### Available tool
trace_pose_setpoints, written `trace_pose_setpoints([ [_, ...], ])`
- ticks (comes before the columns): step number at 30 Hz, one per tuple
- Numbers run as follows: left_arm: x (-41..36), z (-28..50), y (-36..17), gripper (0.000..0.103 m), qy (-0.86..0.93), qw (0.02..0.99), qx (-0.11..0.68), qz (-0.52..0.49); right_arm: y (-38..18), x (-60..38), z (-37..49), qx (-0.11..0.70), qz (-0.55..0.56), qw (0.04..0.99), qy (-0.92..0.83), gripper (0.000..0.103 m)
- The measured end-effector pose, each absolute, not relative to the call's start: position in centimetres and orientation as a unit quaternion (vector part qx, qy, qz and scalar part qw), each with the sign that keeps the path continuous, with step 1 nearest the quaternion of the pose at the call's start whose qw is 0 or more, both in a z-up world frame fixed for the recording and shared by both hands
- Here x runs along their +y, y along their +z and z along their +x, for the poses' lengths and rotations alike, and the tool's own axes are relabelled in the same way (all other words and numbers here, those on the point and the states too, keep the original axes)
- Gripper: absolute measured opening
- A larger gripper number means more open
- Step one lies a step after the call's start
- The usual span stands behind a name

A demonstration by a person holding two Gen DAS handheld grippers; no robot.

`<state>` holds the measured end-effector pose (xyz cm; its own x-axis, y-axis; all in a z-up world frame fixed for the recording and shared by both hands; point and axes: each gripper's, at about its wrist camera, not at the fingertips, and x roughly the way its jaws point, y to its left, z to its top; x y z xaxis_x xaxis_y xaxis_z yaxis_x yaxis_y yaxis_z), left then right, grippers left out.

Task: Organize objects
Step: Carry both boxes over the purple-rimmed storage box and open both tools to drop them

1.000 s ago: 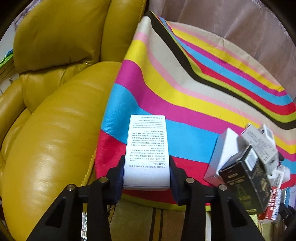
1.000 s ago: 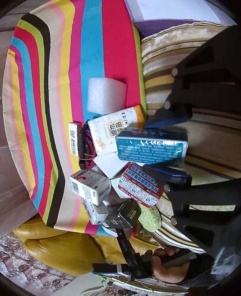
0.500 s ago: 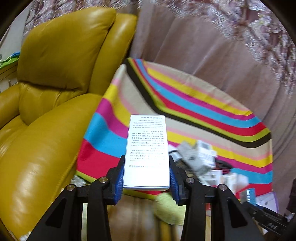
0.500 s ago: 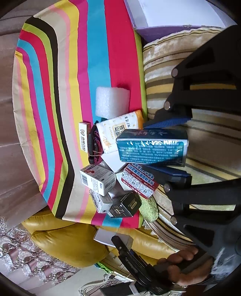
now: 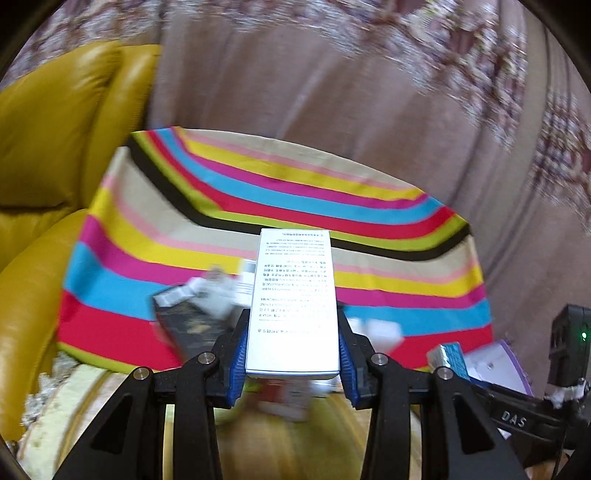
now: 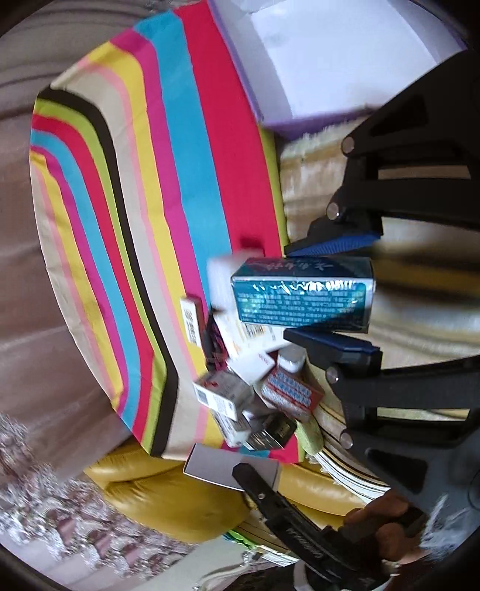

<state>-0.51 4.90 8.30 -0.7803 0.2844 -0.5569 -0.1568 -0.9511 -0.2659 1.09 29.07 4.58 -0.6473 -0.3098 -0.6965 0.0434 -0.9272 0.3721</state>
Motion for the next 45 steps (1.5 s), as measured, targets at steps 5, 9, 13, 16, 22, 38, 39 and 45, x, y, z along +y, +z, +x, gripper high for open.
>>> trace_pose_setpoints([
  [5,9.7,-1.2,8.5,0.042,0.924,0.184,-0.085,-0.324,4.5,32.9,1.9,-0.19,0.412,0.052,-0.89,0.042],
  [9,13.8,-1.6,8.0,0.042,0.904,0.239,-0.082,-0.345,4.2,35.8,2.5,-0.199,0.416,0.006,-0.887,0.042],
  [13,17.2,-1.7,7.6,0.042,0.885,0.284,-0.075,-0.361,4.4,38.6,3.5,-0.192,0.409,-0.046,-0.891,0.042],
  [16,19.7,-1.7,7.3,0.042,0.871,0.314,-0.068,-0.372,4.3,40.4,4.0,-0.192,0.41,-0.077,-0.888,0.042],
  [22,23.8,-1.4,6.7,0.042,0.844,0.359,-0.062,-0.394,3.8,43.9,4.9,-0.204,0.414,-0.126,-0.878,0.043],
  [38,26.9,-1.5,6.1,0.066,0.822,0.385,-0.063,-0.416,3.3,46.2,6.0,-0.218,0.416,-0.166,-0.867,0.064],
  [39,26.8,-1.6,6.2,0.068,0.823,0.382,-0.064,-0.416,3.3,46.0,6.0,-0.216,0.417,-0.165,-0.867,0.066],
  [45,25.7,-1.7,6.8,0.081,0.84,0.36,-0.061,-0.401,3.8,44.7,5.7,-0.203,0.416,-0.145,-0.874,0.073],
])
